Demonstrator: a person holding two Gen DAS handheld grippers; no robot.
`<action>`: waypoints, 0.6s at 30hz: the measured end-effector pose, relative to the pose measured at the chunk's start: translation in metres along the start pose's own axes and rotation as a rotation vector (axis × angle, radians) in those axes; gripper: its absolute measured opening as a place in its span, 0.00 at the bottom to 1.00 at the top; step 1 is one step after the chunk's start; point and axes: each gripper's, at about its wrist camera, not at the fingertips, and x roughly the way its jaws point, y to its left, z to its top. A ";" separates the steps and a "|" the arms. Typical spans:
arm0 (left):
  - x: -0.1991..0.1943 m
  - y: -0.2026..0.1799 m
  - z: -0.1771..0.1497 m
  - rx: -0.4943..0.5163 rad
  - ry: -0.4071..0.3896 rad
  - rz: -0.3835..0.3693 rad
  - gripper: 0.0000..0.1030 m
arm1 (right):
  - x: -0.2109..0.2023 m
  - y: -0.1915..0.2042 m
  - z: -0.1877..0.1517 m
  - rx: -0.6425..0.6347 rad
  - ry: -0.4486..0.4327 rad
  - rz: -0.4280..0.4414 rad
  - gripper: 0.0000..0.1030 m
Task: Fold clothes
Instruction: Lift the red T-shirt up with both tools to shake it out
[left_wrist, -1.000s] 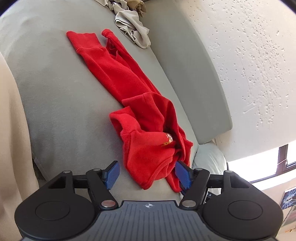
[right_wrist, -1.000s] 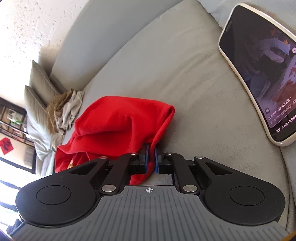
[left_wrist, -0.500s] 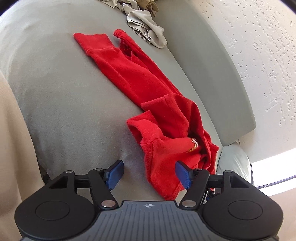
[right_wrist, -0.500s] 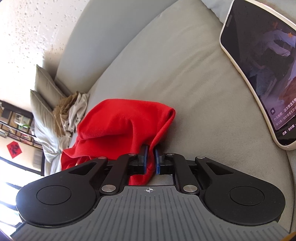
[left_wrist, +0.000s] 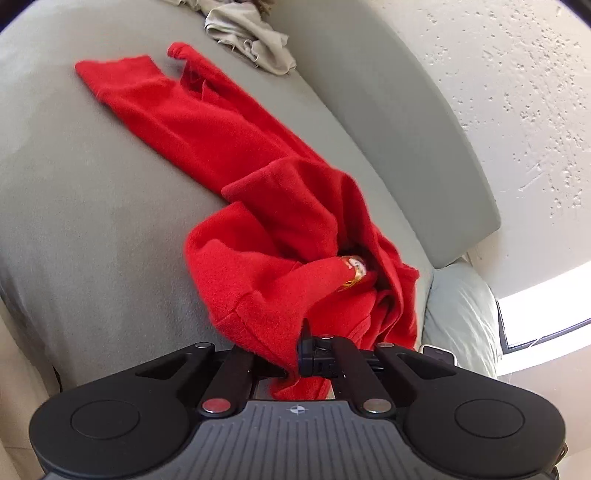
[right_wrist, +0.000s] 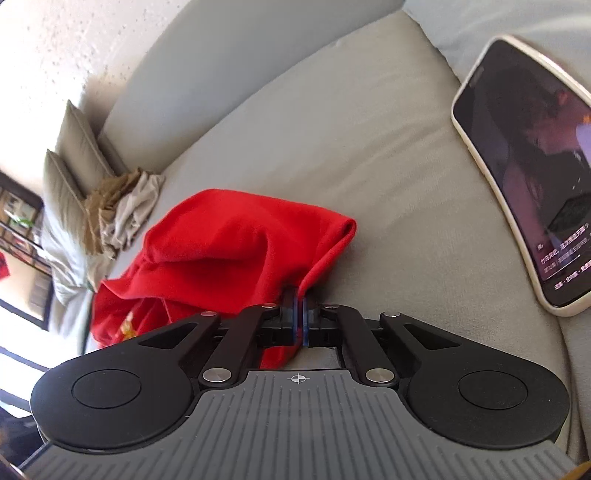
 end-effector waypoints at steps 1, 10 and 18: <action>-0.012 -0.004 0.004 0.021 -0.015 -0.010 0.00 | -0.003 0.009 -0.002 -0.033 -0.006 -0.033 0.03; -0.110 -0.033 0.064 -0.042 -0.078 -0.193 0.00 | -0.093 0.043 -0.001 0.240 -0.009 0.413 0.02; -0.251 -0.124 0.110 0.136 -0.507 -0.508 0.00 | -0.272 0.094 0.031 0.247 -0.523 0.816 0.01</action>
